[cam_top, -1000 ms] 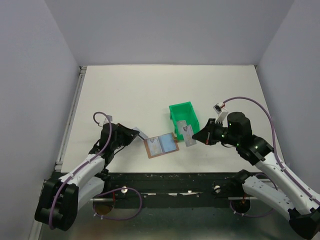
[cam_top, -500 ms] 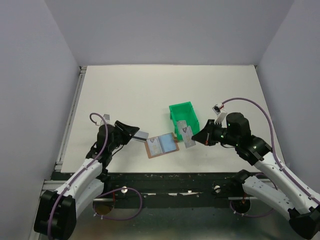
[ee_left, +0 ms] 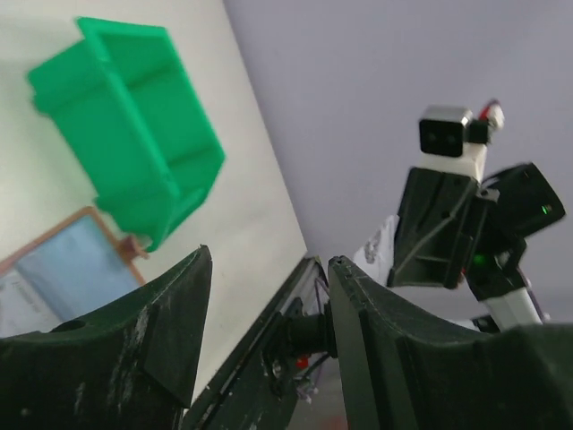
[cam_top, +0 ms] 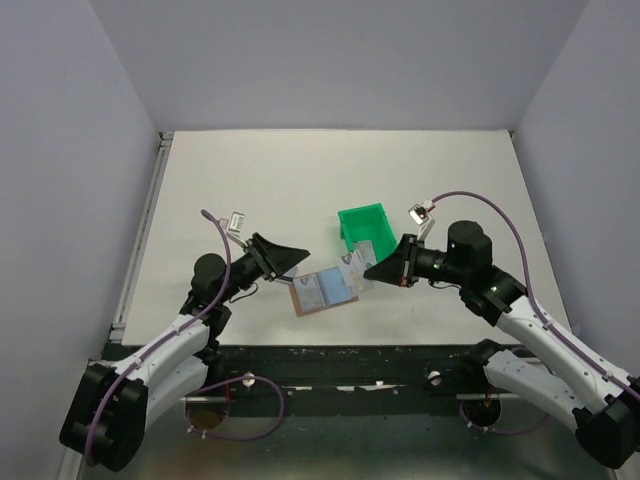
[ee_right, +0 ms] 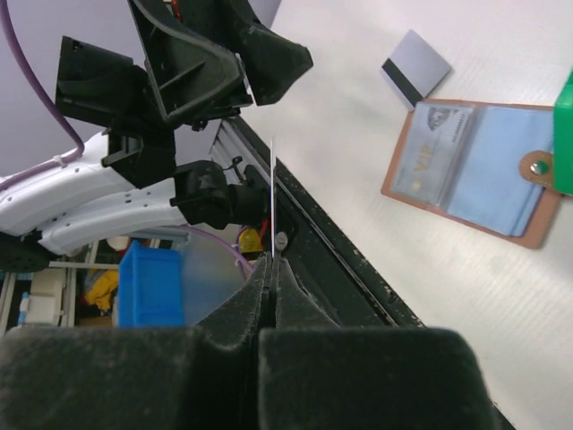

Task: Put the credit cards into the card holder
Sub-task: Place the credit card at the center of the board, then insert the credit card into the card holder.

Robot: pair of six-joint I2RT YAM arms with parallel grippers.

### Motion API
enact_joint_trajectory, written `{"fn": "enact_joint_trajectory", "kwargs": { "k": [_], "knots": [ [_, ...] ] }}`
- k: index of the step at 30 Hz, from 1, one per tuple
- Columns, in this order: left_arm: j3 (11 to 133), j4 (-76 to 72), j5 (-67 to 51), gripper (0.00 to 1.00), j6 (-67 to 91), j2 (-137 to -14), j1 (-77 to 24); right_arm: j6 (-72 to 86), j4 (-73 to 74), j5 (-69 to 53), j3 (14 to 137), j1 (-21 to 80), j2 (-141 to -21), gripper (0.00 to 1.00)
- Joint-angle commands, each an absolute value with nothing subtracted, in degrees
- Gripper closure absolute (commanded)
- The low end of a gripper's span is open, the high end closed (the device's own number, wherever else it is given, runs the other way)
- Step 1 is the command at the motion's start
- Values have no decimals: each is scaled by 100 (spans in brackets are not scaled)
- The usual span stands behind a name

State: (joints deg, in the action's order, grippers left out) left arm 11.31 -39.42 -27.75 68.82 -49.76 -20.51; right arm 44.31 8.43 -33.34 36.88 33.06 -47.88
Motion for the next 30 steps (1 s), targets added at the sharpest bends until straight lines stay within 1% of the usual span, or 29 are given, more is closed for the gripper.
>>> {"fn": "enact_joint_trajectory", "kwargs": {
  "k": [1,5,18,26,30],
  "knots": [
    [1485,-5140,-3261,36,6820,-5229,-2714,4711,290,-3735,3647,3331,-4790,100],
    [1503,-5501,-3120,35,6803,-5370,-3163,4720,281,-3735,3630,3331,-4772,100],
    [1582,-5968,-2795,35,6856,-5809,-3823,4808,220,-3832,3603,3331,-4755,100],
    [1863,-6161,-2716,49,6794,-6187,-4131,4816,220,-3929,3604,3331,-4790,100],
    [1933,-6424,-2698,64,6847,-6415,-4236,4843,176,-3955,3577,3331,-4843,100]
  ]
}}
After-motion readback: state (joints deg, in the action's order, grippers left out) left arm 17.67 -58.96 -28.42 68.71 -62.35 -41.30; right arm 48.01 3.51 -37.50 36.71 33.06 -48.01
